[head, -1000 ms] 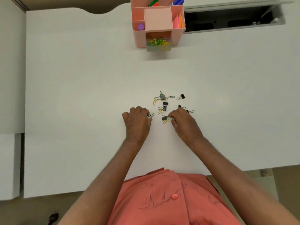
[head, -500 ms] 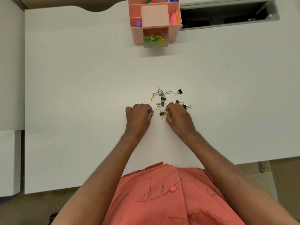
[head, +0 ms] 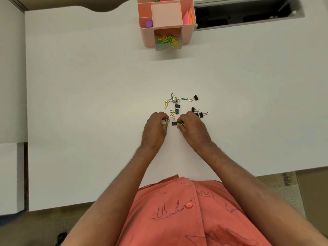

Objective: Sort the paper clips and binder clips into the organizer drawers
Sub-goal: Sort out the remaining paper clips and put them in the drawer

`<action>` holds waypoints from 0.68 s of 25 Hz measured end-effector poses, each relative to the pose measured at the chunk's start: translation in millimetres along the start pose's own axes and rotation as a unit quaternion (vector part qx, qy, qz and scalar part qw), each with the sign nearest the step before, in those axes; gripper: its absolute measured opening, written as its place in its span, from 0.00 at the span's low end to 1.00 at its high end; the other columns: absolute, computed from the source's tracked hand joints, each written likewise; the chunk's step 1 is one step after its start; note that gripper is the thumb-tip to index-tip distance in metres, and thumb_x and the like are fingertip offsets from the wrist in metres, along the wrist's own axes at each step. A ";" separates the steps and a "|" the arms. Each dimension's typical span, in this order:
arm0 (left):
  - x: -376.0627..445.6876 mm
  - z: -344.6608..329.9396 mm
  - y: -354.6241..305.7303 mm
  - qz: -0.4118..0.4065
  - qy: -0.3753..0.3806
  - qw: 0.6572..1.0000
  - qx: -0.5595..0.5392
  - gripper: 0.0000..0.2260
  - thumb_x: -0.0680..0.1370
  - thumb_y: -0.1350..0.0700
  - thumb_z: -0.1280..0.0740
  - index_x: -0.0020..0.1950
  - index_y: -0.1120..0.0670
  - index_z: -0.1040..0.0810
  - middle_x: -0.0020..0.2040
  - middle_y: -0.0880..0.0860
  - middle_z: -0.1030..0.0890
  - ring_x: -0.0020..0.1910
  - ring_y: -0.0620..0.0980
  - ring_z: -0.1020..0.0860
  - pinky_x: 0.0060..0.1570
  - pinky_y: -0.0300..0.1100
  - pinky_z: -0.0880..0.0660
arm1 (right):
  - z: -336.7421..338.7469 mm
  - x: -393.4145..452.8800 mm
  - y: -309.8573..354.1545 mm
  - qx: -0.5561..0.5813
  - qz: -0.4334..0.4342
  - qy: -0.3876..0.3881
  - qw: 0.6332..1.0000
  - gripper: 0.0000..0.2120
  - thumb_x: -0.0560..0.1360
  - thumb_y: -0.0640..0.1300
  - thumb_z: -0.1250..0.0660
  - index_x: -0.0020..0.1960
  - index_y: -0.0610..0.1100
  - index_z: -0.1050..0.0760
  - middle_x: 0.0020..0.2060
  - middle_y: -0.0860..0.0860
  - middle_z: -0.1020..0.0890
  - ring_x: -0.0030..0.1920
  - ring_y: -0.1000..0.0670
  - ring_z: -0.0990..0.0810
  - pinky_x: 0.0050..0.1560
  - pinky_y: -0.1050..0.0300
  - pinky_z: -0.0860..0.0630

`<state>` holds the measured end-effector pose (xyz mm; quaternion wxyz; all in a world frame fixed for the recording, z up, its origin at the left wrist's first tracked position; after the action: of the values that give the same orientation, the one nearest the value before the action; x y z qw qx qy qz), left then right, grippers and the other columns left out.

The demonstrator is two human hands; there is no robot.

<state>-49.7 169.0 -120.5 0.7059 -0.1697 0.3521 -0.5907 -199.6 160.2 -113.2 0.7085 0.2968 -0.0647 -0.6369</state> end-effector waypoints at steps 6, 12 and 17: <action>4.3 -7.3 -3.2 0.006 0.020 0.993 0.112 0.15 0.77 0.60 0.28 0.62 0.55 0.24 0.57 0.54 0.23 0.52 0.54 0.23 0.50 0.49 0.23 | -8.5 9.6 4.3 -0.037 -0.024 0.048 0.998 0.06 0.76 0.38 0.31 0.53 0.42 0.23 0.53 0.46 0.24 0.54 0.45 0.24 0.48 0.49 0.24; 16.5 -9.4 -7.8 0.020 0.032 0.988 0.152 0.06 0.79 0.60 0.33 0.55 0.55 0.22 0.52 0.54 0.22 0.49 0.56 0.22 0.43 0.47 0.27 | -11.4 11.6 9.0 -0.063 -0.023 0.058 0.996 0.11 0.75 0.33 0.36 0.56 0.41 0.25 0.52 0.45 0.22 0.54 0.43 0.24 0.47 0.47 0.24; 21.7 -12.9 -13.2 0.014 0.044 0.987 0.153 0.09 0.79 0.55 0.30 0.57 0.56 0.22 0.55 0.55 0.23 0.52 0.57 0.22 0.49 0.52 0.23 | -8.5 9.1 3.5 -0.034 -0.031 0.041 0.998 0.11 0.76 0.34 0.35 0.57 0.42 0.23 0.52 0.45 0.22 0.54 0.44 0.24 0.48 0.50 0.25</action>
<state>-67.0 147.4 -127.2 0.7158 -0.0287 0.2908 -0.6342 -190.9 154.5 -121.0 0.6999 0.3003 -0.0045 -0.6480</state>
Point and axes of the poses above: each hand's wrist, its own x-axis towards the middle knuckle, its own z-axis out of the back of the hand, y = z × x, the point moved 9 cm from there along x, towards the middle knuckle
